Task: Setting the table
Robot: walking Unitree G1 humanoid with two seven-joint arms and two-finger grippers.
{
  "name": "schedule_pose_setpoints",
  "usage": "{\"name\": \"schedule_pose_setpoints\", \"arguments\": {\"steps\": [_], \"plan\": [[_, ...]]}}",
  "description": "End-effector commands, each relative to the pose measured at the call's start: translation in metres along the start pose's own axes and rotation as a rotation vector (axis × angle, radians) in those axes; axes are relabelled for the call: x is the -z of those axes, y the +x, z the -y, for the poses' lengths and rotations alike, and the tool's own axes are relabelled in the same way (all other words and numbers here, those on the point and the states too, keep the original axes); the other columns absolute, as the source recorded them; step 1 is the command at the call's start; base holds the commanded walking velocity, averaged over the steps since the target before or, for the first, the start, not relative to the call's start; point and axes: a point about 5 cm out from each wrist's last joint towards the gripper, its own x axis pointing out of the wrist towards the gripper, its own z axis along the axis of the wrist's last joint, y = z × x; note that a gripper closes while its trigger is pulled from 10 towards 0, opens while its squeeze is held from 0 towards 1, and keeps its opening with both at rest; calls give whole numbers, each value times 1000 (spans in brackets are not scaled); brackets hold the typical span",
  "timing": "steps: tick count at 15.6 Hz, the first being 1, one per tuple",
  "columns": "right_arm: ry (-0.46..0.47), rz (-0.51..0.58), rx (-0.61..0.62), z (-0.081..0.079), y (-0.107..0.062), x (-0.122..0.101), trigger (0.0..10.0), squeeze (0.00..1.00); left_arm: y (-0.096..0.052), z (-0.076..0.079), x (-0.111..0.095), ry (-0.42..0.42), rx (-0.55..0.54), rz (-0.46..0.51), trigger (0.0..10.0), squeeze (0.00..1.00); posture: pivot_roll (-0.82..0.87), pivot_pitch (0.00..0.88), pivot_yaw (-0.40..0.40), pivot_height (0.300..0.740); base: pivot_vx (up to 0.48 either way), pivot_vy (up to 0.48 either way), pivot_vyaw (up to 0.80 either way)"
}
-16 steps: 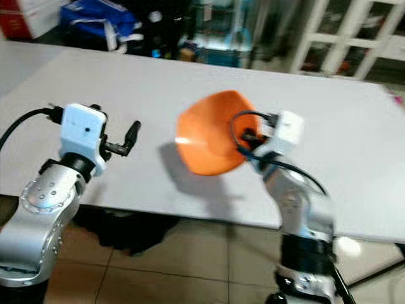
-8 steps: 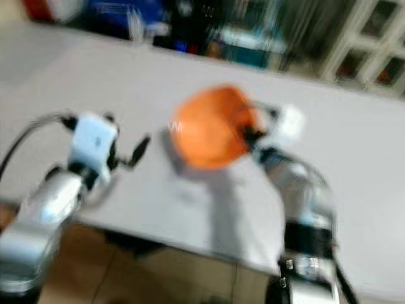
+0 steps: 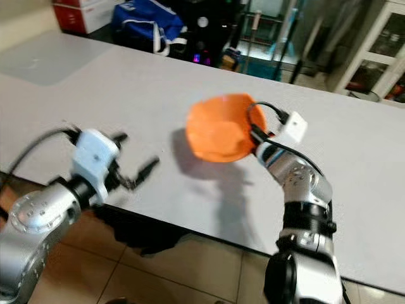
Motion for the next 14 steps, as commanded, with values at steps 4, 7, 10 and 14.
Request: {"name": "schedule_pose_setpoints", "arguments": {"steps": [4,7,10,14], "plan": [[200,25,39,0,14,-7,10000,0,-5,1,2,32,65,-25,10000,0,15,13,-50,740,0,0,0],[240,0,61,-5,20,-5,10000,0,-11,7,4,9,120,-38,10000,0,22,12,-57,740,0,0,0],[268,-55,123,-2,21,-3,10000,0,-16,11,8,31,167,-75,10000,0,23,14,-57,740,0,0,0],[309,-74,145,4,21,-4,10000,0,-16,10,8,34,174,-80,10000,0,16,15,-50,740,0,0,0]]}}
